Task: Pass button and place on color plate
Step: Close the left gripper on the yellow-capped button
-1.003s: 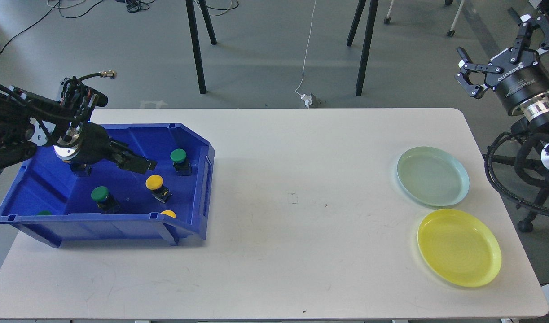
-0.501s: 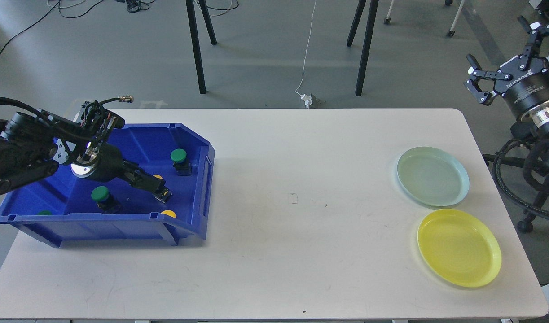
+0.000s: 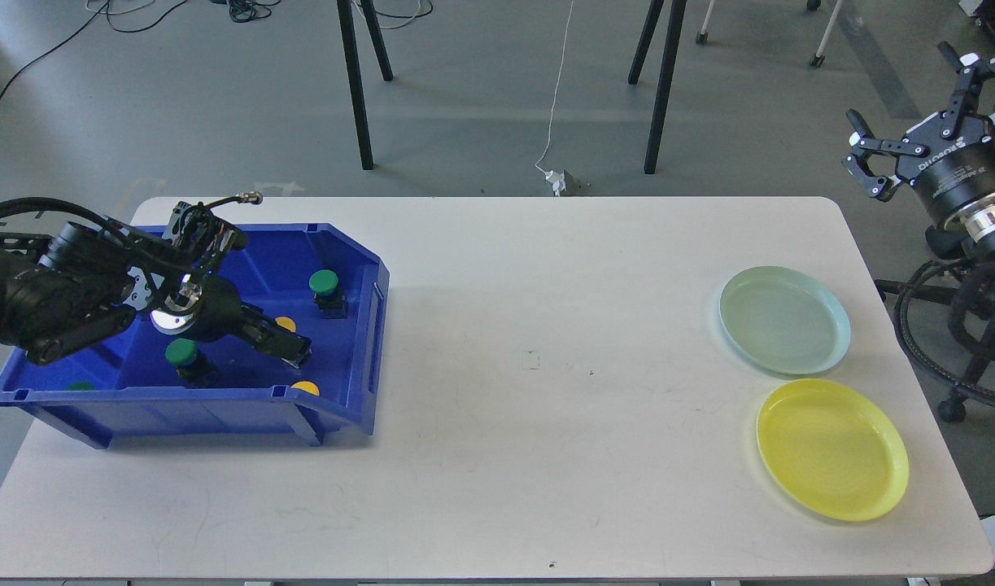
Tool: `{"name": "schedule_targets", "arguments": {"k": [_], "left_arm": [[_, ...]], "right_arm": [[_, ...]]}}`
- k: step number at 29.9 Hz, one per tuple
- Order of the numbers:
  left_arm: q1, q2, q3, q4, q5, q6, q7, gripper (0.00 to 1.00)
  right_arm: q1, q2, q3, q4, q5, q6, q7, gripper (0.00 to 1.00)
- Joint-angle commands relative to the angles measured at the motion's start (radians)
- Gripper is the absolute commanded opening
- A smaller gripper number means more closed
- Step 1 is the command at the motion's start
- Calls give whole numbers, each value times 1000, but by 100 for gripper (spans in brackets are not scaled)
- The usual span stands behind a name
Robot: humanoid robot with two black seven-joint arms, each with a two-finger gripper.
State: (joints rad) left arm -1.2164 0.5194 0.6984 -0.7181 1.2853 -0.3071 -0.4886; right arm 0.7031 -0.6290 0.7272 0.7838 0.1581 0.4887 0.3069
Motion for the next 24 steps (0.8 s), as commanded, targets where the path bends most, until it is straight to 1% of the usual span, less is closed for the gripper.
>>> {"name": "schedule_targets", "arguments": {"k": [1,4,6,7,9,10,12,14,18,22,24], "left_arm": [[9,-18,0,25,0,2,0,82],[12,-25,0,48,0,13,0,68],[12,-25,0,52,0,37,0,67],[12,-25,0,54,0,45,0,63],[11,-27,0,55,0,48,0,47],[11,-27,0,55,2,48,0,43],[12,-27,1,55,6,48,0,26],[12,-25,1,55,6,48,0,21],[12,-19,1,54,8,48,0,17],[6,-2,-2,40,-1,46,0,7],[5,23,-23,32,0,45,0,5]], "right_arm": [[-2,0,0,0,0,0,0,100],[-4,0,0,0,0,0,0,100],[-8,0,0,0,0,0,1,100],[-11,0,1,0,0,0,0,100],[-16,0,1,0,0,0,1,100],[-17,0,3,0,0,0,1,100],[-22,-3,3,0,0,0,1,100],[-28,-8,3,0,0,0,1,100],[-31,-12,3,0,1,0,1,100],[-31,-15,3,0,1,0,1,100],[-33,-15,3,0,3,0,1,100]]}}
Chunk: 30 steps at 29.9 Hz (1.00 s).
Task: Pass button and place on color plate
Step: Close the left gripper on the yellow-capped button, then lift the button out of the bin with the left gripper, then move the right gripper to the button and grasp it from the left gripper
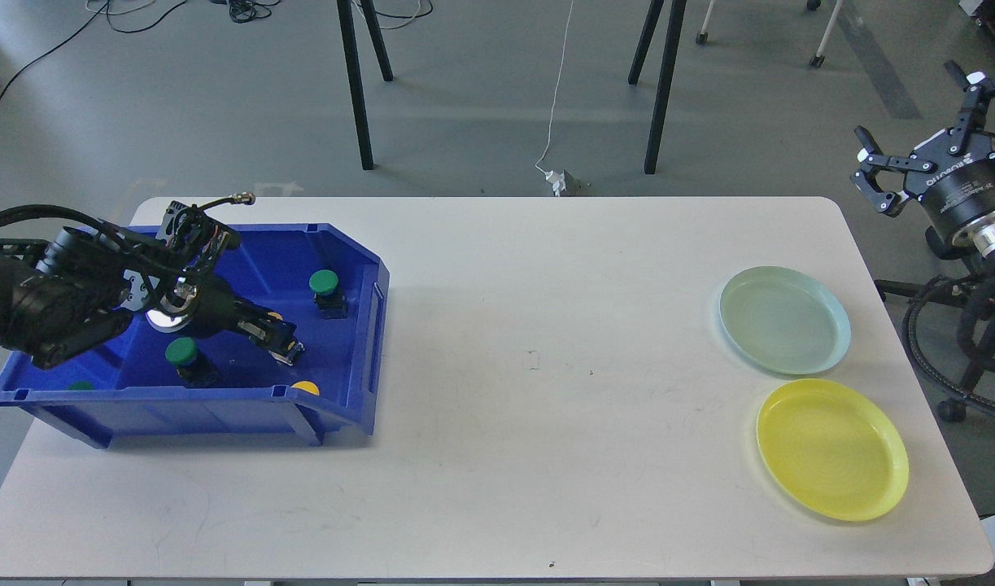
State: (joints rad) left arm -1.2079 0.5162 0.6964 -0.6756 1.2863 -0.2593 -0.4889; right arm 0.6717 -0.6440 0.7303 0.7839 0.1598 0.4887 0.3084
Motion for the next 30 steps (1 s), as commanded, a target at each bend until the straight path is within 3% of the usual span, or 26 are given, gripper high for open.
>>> {"name": "schedule_targets", "arguments": {"k": [1,5,9,13,17,19,23,26,30], "left_arm": [[-5,50,-40,-21,1,-6,0,5],[-44,218,-231,-210,-1,-34,0,4],[-70,438,-551,-503,-74,-173,0,6],[2,490,-734,-657,-384,-215,0,7],[34,383,-804,-671,-594,-213,0,7],[62,296,-808,-658,-651,-193,0,7],[123,139,-810,-558,-714,-123,0,6],[172,71,-824,-500,-720,-124,0,6],[189,62,-867,-493,-723,-126,0,6]], "right_arm": [[-1,0,0,0,1,0,0,100],[-1,-2,23,0,15,0,-3,100],[3,1,77,-54,33,0,-6,100],[-4,-16,63,82,24,0,-2,100],[-27,-60,37,305,-109,0,12,100],[-31,-62,29,408,-262,-22,58,100],[-32,-42,-32,549,-531,-221,176,100],[-17,-10,-109,598,-575,-306,180,100],[-3,59,-163,595,-598,-318,180,100]]}}
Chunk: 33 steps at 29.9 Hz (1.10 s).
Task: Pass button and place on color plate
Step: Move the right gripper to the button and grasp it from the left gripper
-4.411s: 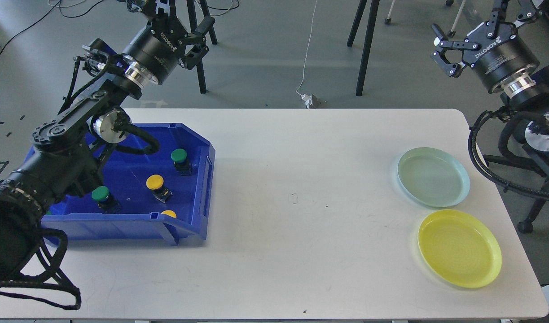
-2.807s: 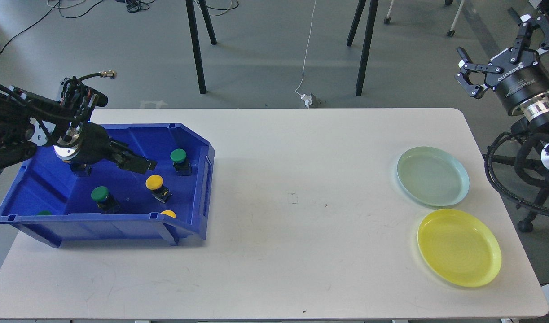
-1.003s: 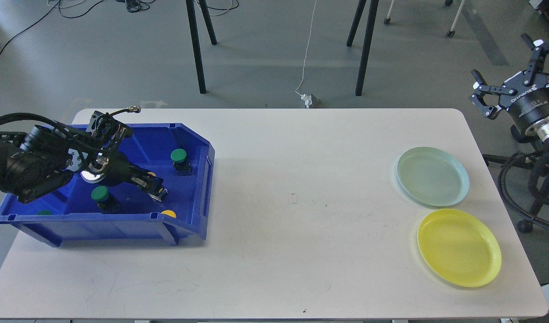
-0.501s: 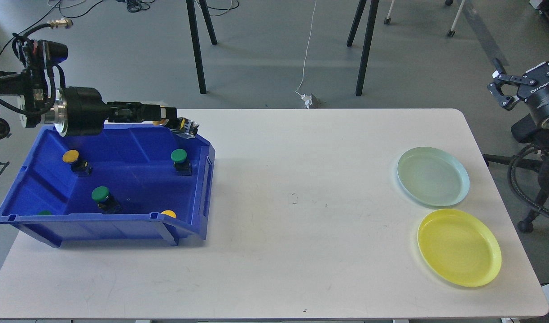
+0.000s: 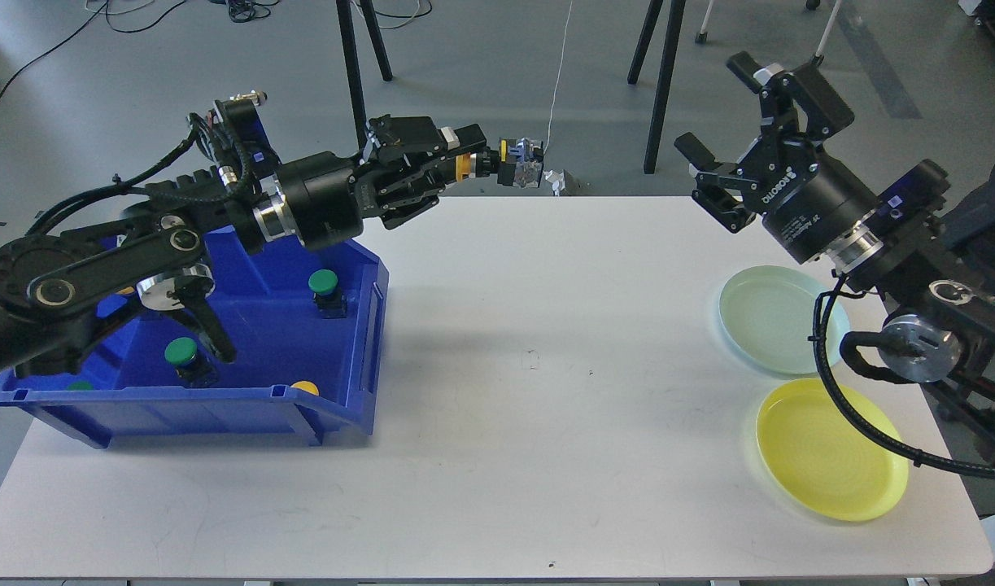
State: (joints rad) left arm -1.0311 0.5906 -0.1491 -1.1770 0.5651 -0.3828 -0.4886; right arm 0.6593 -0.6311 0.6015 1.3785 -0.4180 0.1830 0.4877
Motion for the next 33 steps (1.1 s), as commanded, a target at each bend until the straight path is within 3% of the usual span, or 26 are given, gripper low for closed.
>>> {"name": "schedule_targets", "arguments": {"k": [1,23,33], "left_arm": [[13,-12,-21,8,-2,-4,0,6],[17,-15,-24,10,-4,-5,0,7],[19,-14,-24,10,-2,-16,0,7]], "right_arm": [[10,65,-40,-1,-25,-13,1,100],[114,266,-141,-105,-25,-19,1,97],[123,266,-144,-104,-28,-30,1,64]]}}
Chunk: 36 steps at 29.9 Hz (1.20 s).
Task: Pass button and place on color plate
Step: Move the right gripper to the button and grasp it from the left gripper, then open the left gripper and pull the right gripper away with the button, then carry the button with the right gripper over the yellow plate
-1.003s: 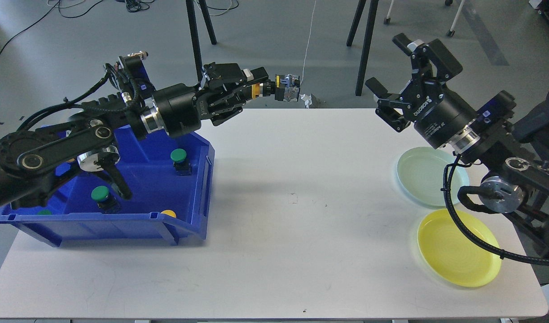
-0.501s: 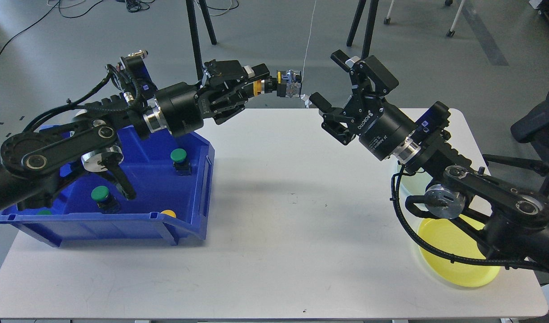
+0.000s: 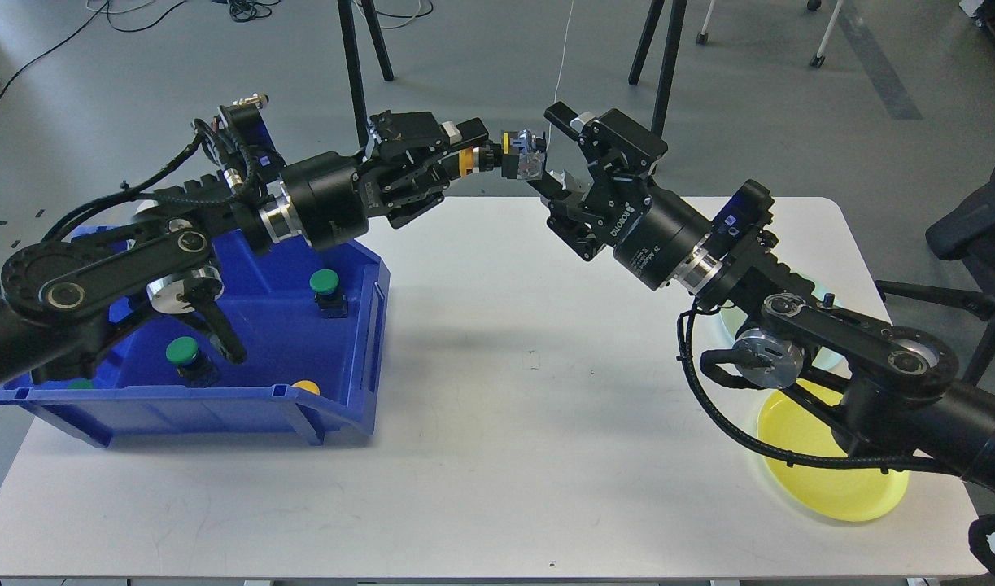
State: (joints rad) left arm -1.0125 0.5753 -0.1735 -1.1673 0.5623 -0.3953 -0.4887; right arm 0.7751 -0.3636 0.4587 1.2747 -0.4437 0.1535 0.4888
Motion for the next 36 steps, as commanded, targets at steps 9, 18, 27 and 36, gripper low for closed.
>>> {"name": "schedule_targets", "arguments": {"k": [9,18,27,36], "left_arm": [[0,2,0,0,1,-5,0,7],[2,0,0,-2,2,1,0,48],[2,5,-8,1,-1,1,0,89],[-3,266,-8,-24,123,13,0,93]], "right_arm": [[12,0,-5,-1,-50,0,0,45],[13,-1,-22,-1,-50,1,0,0],[-40,-80,37,21,-36,-3,0,0],[-477,-481,284,184,-36,-2,0,0]]}}
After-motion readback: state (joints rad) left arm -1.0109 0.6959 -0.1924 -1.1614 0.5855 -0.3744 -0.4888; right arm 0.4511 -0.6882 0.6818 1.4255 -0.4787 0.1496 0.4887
